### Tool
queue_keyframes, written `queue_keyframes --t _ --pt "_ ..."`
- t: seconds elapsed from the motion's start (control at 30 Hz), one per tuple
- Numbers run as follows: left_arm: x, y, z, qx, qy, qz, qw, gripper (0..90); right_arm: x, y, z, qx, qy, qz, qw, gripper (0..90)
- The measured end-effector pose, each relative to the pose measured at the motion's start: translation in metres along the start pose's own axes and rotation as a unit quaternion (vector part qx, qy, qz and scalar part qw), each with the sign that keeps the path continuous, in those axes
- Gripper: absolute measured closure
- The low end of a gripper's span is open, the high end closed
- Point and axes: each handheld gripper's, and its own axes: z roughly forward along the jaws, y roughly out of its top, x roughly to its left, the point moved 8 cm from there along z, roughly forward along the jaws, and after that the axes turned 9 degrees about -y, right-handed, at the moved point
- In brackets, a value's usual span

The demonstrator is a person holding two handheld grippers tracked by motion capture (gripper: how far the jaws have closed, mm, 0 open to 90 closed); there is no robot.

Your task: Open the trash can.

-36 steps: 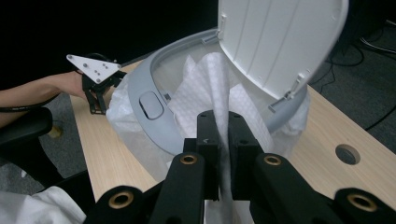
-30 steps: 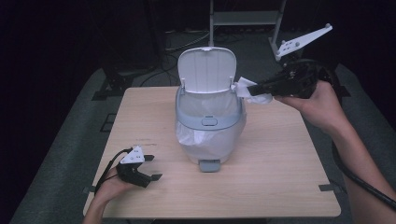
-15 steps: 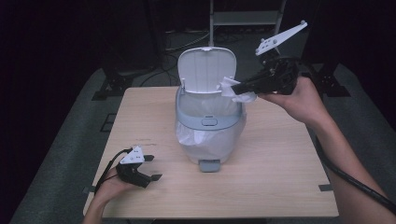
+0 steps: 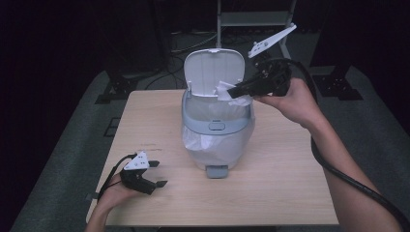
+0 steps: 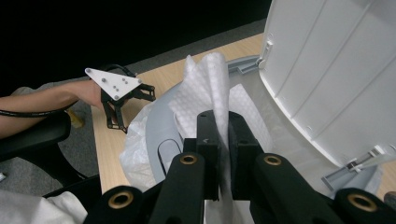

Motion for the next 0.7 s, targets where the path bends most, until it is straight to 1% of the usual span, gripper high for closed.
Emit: queue_keyframes --t 0.33,0.5,0.57,0.6,0.7 --pt "0.001 -0.001 -0.001 0.0 0.0 -0.001 1.0 19.1 -0.003 0.002 0.017 0.005 0.011 0.0 0.9999 84.9" --pt "0.002 -0.001 -0.003 -0.003 0.003 -0.004 1.0 18.7 -0.003 0.003 0.027 0.009 0.019 0.002 0.9998 84.9" --pt "0.002 -0.002 -0.004 -0.005 0.003 -0.004 1.0 18.7 -0.004 0.004 0.032 0.01 0.022 -0.001 0.9997 84.9" --pt "0.002 -0.002 -0.004 -0.005 0.004 -0.005 1.0 18.7 -0.004 0.003 0.036 0.012 0.025 0.0 0.9996 84.8" --pt "0.003 -0.003 -0.005 -0.006 0.005 -0.007 1.0 18.7 -0.004 0.002 0.041 0.015 0.026 0.0 0.9996 84.7"
